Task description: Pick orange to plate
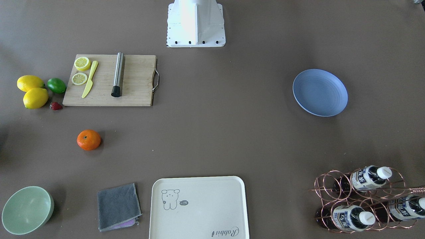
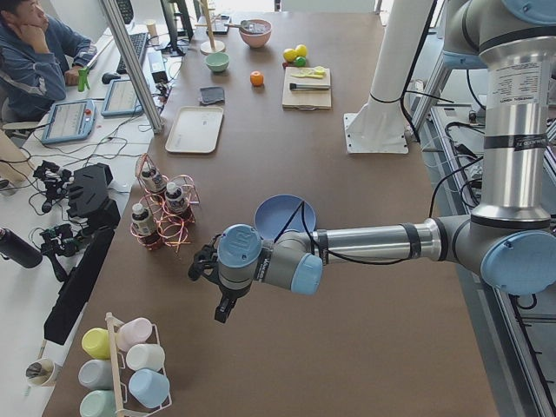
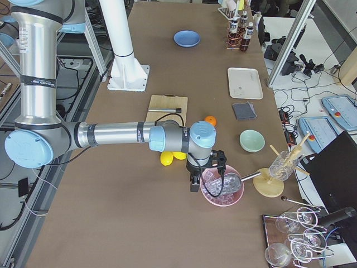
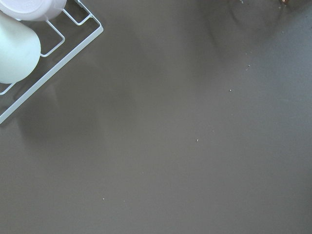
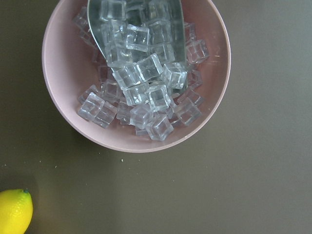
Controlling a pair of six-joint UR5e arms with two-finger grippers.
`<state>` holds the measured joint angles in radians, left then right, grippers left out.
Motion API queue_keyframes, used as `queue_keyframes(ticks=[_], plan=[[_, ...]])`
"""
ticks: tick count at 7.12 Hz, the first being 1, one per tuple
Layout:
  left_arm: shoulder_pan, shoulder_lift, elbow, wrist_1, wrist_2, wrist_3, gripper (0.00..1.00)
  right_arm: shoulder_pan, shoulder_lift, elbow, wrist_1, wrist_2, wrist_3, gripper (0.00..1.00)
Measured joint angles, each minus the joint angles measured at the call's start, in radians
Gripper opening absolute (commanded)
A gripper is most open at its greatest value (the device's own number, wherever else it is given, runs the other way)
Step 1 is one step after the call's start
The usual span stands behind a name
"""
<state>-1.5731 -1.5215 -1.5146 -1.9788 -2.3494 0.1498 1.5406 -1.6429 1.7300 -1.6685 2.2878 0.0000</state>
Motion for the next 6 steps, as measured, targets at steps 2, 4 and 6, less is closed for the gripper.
queue_keyframes(ticks=[2, 4, 6], plan=[[0.001, -0.025, 0.018, -0.063, 0.038, 0.000, 0.99, 0.000, 0.000, 0.001, 0.012, 0.001, -0.001, 1.00], [0.003, -0.048, 0.012, -0.073, 0.032, -0.012, 0.99, -0.001, -0.005, -0.008, 0.141, 0.010, 0.004, 1.00], [0.042, -0.082, 0.005, -0.120, -0.015, -0.127, 0.99, -0.014, -0.007, -0.012, 0.301, 0.030, 0.032, 1.00]])
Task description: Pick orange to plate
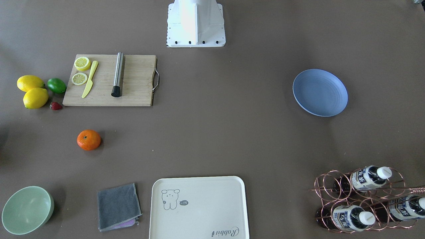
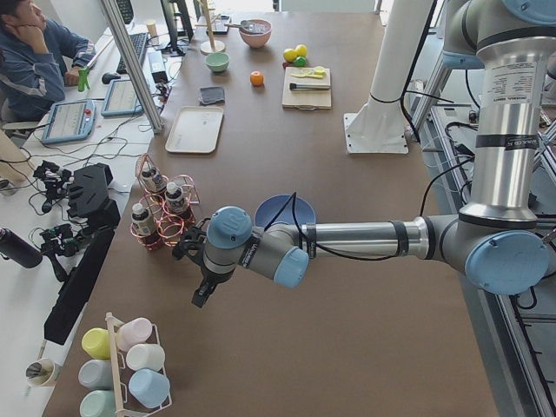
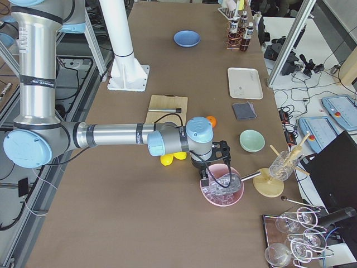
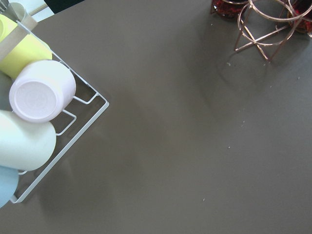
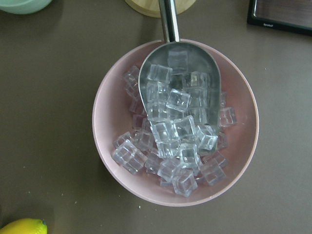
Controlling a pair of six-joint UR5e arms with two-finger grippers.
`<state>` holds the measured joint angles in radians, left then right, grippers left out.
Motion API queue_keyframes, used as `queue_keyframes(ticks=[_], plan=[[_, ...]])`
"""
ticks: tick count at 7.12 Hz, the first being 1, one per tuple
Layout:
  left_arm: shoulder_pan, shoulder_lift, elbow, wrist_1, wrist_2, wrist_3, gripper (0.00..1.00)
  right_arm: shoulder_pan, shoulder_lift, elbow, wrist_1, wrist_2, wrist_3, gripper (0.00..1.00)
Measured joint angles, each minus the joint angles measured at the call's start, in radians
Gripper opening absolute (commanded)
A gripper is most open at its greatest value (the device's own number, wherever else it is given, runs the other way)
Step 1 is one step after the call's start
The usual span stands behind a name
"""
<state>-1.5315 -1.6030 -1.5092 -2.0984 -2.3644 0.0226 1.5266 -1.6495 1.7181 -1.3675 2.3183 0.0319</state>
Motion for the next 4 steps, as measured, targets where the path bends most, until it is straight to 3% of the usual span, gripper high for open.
queue_keyframes(ticks=[4], plan=[[0.255, 0.074, 0.035, -0.361, -0.014, -0.472, 0.98, -0.125, 0.005, 0.011, 0.170, -0.017, 0.263, 1.00]])
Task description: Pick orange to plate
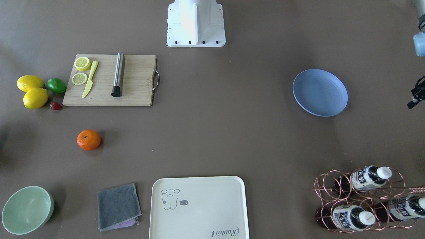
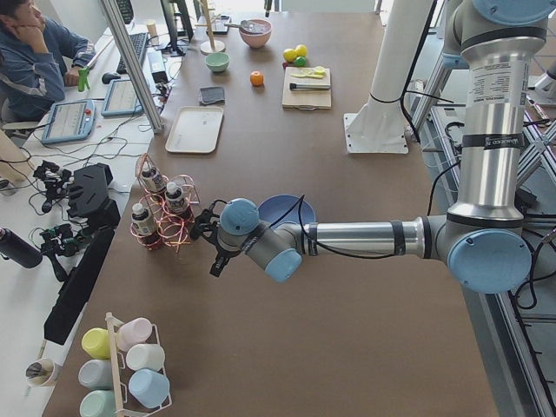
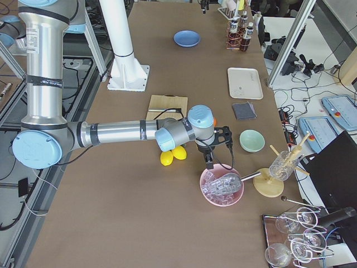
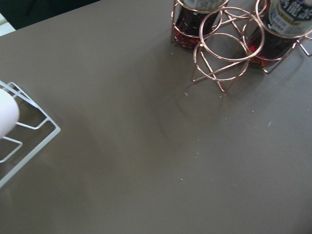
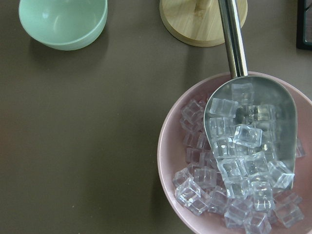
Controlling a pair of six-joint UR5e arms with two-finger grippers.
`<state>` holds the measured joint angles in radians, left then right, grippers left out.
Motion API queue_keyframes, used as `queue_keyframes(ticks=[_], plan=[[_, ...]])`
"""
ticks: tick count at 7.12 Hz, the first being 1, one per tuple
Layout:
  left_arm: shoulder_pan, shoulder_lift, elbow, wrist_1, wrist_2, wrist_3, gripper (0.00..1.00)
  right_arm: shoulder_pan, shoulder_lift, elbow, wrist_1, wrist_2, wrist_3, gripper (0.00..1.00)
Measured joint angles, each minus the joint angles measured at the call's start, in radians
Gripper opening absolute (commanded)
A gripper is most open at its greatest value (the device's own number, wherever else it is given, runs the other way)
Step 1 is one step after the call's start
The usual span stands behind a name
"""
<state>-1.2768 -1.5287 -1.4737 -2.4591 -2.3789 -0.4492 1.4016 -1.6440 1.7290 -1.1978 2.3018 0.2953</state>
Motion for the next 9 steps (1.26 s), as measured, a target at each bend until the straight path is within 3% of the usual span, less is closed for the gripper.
queue_keyframes(ticks=[2, 4, 5, 6, 7, 8, 9], plan=[[0.161, 0.050, 0.004, -0.196, 0.032, -0.302, 0.98, -0.006, -0.011, -0.001, 0.012, -0.001, 0.010, 1.00], [0.336, 0.072, 0.009, -0.345, 0.168, -0.525, 0.97, -0.007, -0.016, -0.002, 0.014, -0.001, 0.010, 1.00], [0.381, 0.073, 0.015, -0.367, 0.208, -0.561, 0.85, -0.007, -0.017, -0.002, 0.014, -0.002, 0.010, 1.00], [0.396, 0.078, 0.018, -0.377, 0.222, -0.566, 0.43, -0.007, -0.017, -0.002, 0.014, -0.002, 0.010, 1.00], [0.402, 0.085, 0.019, -0.383, 0.226, -0.558, 0.09, -0.006, -0.017, -0.003, 0.014, -0.003, 0.010, 1.00], [0.403, 0.090, 0.018, -0.387, 0.225, -0.547, 0.00, -0.006, -0.017, -0.003, 0.014, -0.003, 0.010, 1.00], [0.404, 0.091, 0.017, -0.389, 0.223, -0.541, 0.00, -0.006, -0.016, -0.003, 0.014, -0.004, 0.010, 1.00]])
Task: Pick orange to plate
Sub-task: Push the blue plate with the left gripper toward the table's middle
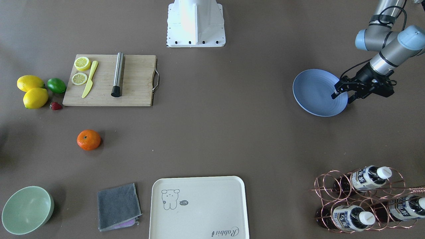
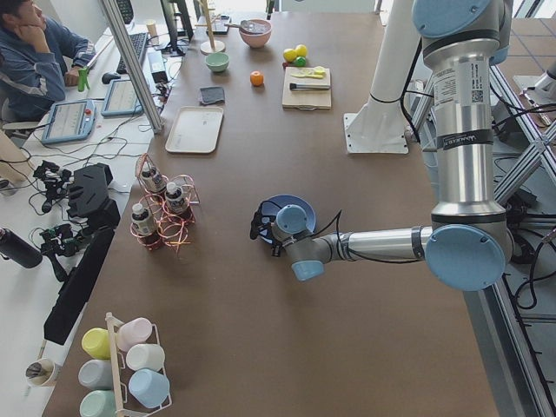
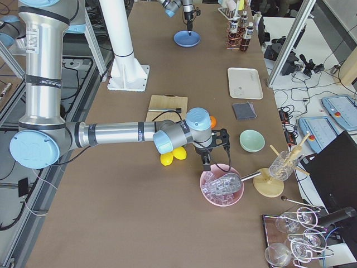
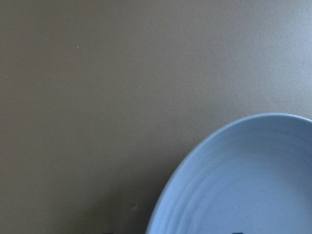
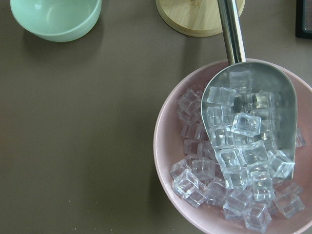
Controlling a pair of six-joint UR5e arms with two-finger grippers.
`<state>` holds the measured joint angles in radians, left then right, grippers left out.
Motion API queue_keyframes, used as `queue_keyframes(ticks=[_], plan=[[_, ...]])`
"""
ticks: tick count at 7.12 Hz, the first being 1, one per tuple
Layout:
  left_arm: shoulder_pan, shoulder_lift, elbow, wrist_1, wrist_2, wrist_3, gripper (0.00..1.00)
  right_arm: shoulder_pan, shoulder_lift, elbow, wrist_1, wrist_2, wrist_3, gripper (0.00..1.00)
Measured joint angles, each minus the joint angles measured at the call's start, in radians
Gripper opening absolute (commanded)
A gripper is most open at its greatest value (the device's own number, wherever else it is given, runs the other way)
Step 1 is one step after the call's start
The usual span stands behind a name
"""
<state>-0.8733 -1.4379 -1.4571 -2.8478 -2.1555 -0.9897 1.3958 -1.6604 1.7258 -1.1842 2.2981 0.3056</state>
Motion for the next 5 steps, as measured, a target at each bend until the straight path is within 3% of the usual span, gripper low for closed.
queue_keyframes(ticks=[3, 5], plan=[[-0.008, -0.018, -0.007, 0.006, -0.020, -0.003, 0.00, 0.000, 0.001, -0.001, 0.000, -0.001, 0.001, 1.00], [-0.058, -0.122, -0.012, 0.108, -0.062, -0.012, 0.00, -0.001, 0.001, -0.001, 0.000, -0.002, 0.001, 1.00]])
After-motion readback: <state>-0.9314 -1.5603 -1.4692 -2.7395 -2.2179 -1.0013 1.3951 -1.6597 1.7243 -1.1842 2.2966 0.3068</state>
